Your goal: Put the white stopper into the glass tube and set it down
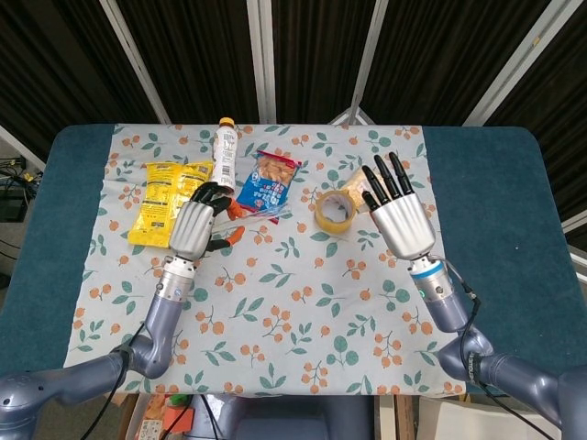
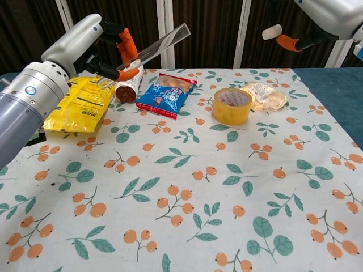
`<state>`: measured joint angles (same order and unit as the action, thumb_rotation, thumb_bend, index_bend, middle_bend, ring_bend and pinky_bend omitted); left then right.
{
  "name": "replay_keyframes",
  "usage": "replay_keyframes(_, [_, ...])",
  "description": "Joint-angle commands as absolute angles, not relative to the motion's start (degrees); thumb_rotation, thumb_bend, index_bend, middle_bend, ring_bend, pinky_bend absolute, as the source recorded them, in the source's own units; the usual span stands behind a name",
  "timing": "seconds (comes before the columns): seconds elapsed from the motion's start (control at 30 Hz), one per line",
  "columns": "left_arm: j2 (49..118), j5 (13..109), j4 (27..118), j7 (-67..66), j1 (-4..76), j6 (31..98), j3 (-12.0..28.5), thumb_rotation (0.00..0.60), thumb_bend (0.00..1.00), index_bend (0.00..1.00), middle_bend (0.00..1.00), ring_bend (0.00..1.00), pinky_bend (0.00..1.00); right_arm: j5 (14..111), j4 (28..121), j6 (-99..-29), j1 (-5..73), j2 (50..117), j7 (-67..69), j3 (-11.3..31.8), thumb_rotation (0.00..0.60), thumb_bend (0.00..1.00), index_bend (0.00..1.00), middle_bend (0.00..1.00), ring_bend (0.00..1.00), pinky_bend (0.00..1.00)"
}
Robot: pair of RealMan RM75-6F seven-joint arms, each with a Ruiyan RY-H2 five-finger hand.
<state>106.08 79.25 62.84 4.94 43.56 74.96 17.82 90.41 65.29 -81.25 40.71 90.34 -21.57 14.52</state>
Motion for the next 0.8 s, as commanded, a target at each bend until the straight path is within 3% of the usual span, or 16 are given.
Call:
replay_keyframes(0.03, [106.00, 79.15, 63.25, 4.48, 43.55, 74.81, 17.75, 0.600, 0.58, 0.70, 0.71, 0.27, 0.18, 90.99, 65.52, -81.50, 41.37, 90.51, -21.91, 14.81, 0.600, 0.39, 0.70, 0.23, 0.03, 0.00])
replay_keyframes(0.8, [104.71, 77.83, 67.64, 0.70, 44.10, 73.45, 18.48, 0.600, 0.58, 0.70, 0.71, 0.27, 0.18, 92.31, 57.90, -79.94, 48.76, 94.98, -24.50, 17.21, 0.600, 0.39, 0.70, 0.23, 0.03, 0.00])
